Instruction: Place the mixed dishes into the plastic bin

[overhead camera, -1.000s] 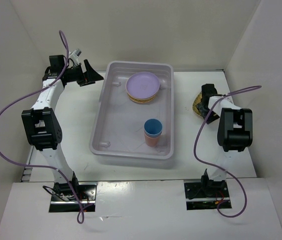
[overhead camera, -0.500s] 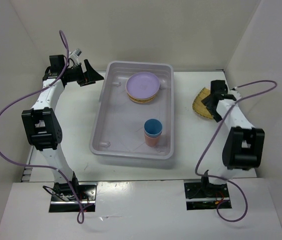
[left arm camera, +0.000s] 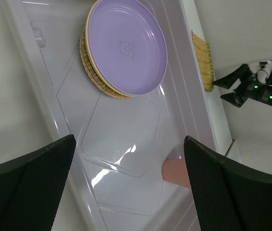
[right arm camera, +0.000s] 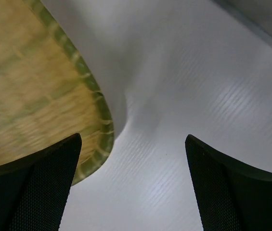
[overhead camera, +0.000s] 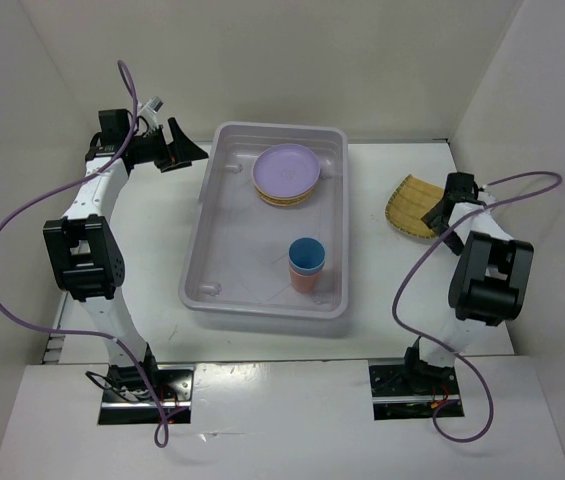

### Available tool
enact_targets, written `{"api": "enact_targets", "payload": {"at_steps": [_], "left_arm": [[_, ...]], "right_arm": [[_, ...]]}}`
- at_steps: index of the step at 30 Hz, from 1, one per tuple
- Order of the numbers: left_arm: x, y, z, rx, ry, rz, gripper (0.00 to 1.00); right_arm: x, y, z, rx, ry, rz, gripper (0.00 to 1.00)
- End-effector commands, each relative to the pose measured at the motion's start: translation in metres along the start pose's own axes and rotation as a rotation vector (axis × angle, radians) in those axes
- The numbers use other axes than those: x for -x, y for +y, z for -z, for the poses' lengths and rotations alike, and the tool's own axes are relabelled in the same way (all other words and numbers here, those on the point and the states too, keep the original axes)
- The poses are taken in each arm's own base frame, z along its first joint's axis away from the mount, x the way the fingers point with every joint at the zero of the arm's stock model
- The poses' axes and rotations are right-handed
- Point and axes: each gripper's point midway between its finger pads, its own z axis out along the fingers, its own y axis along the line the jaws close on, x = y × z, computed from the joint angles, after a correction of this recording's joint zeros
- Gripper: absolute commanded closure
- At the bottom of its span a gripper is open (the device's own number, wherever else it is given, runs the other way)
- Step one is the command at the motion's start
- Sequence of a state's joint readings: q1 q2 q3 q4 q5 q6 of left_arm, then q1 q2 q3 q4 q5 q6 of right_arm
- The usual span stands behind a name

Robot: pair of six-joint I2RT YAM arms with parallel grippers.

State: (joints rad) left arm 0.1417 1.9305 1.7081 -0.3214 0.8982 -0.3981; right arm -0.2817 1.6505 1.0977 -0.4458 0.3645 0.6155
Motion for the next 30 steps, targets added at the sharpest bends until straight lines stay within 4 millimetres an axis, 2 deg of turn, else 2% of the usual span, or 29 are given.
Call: {"api": "enact_targets", "payload": {"at_steps": [1, 5, 6, 8, 9, 12, 15, 16, 21, 23, 25, 26, 28, 30], "left_arm": [[0.015, -0.013, 0.006, -0.033, -0.035, -0.066, 0.01], [0.015, -0.013, 0.006, -0.033, -0.035, -0.066, 0.01], [0.013, -0.012, 0.007, -0.031, -0.029, -0.058, 0.01], [0.014, -0.01, 0.006, -0.021, -0.033, -0.066, 0.01], [0.014, -0.01, 0.006, -0.021, -0.033, -0.066, 0.01], [0.014, -0.01, 0.006, -0.021, -0.033, -0.066, 0.01], [0.014, -0.01, 0.006, -0.021, -0.033, -0.066, 0.01], [0.015, -0.012, 0.007, -0.021, -0.033, -0.066, 0.01], [0.015, -0.012, 0.007, -0.021, -0.033, -0.057, 0.01], [0.014, -0.007, 0.005, -0.011, -0.03, -0.05, 0.01], [0.015, -0.012, 0.003, -0.018, -0.029, -0.06, 0.01], [0.015, -0.012, 0.003, -0.018, -0.029, -0.06, 0.01], [0.015, -0.012, 0.003, -0.018, -0.029, -0.06, 0.01], [0.013, -0.016, 0.0, -0.025, -0.023, -0.054, 0.01]], "right_arm": [[0.014, 0.02, -0.01, 0.065, -0.018, 0.101, 0.07], [0.015, 0.023, -0.022, 0.062, -0.006, 0.113, 0.07], [0.024, 0.023, -0.022, 0.066, -0.024, 0.109, 0.07], [0.023, 0.019, -0.03, 0.064, -0.012, 0.11, 0.07], [0.03, 0.02, -0.03, 0.08, -0.019, 0.105, 0.09], [0.029, 0.022, -0.039, 0.093, -0.016, 0.109, 0.11], [0.018, 0.028, -0.052, 0.138, 0.029, 0.105, 0.16], [0.022, 0.029, -0.053, 0.153, 0.025, 0.094, 0.16], [0.014, 0.045, -0.061, 0.243, 0.049, 0.141, 0.24], [0.015, 0.051, -0.063, 0.264, 0.056, 0.141, 0.3], [0.011, 0.058, -0.065, 0.299, 0.081, 0.152, 0.36], [0.016, 0.059, -0.065, 0.31, 0.078, 0.144, 0.39], [0.007, 0.057, -0.072, 0.319, 0.112, 0.141, 0.44], [0.006, 0.057, -0.075, 0.338, 0.124, 0.132, 0.52]]}}
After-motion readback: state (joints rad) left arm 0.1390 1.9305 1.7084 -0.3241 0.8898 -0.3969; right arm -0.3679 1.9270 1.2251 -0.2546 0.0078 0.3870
